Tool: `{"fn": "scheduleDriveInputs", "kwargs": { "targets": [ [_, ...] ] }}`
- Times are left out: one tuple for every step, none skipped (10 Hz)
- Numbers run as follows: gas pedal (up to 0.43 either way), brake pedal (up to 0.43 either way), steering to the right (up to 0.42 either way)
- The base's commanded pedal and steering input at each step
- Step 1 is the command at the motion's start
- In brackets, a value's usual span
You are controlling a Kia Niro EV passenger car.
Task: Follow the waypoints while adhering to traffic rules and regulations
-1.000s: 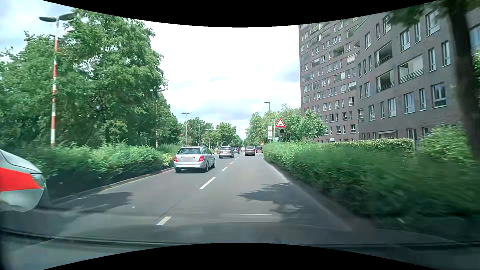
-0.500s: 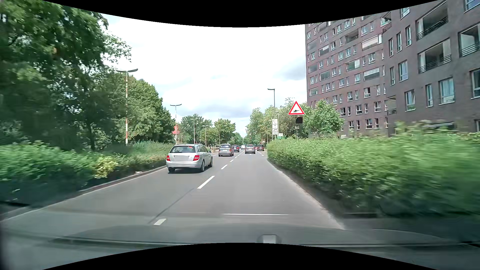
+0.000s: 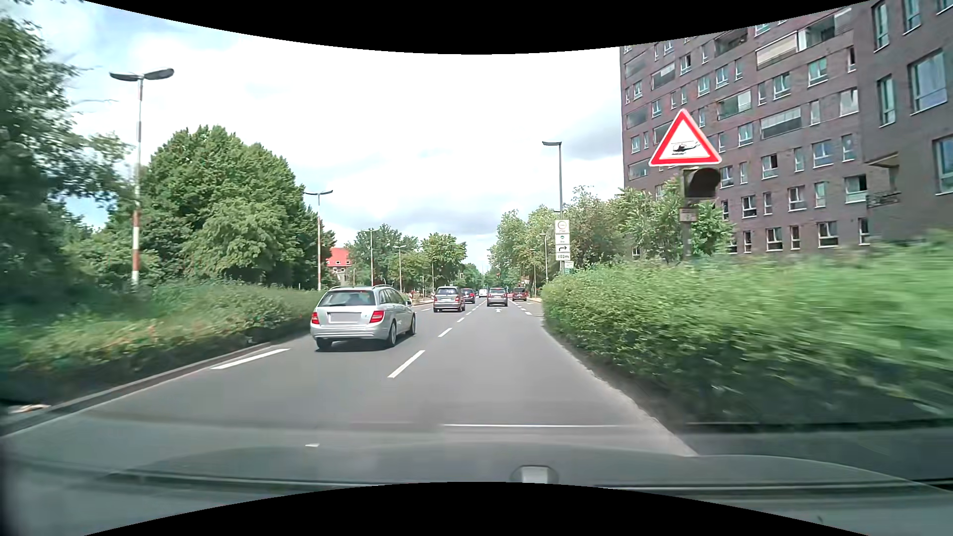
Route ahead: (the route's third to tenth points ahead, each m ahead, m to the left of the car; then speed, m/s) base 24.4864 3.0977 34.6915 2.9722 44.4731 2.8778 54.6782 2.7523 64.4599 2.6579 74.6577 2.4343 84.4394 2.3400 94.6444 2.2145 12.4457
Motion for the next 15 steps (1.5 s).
{"fn": "scheduleDriveInputs", "kwargs": {
  "targets": [
    [0.138,0.018,-0.003],
    [0.138,0.018,-0.003],
    [0.138,0.018,-0.003],
    [0.13,0.018,-0.001],
    [0.13,0.018,-0.001],
    [0.13,0.018,-0.001],
    [0.13,0.018,-0.001],
    [0.118,0.018,-0.001],
    [0.11,0.018,-0.001],
    [0.11,0.018,0.0],
    [0.11,0.018,0.0],
    [0.11,0.018,0.001],
    [0.11,0.018,0.001],
    [0.11,0.018,0.001],
    [0.11,0.018,0.001]
  ]
}}
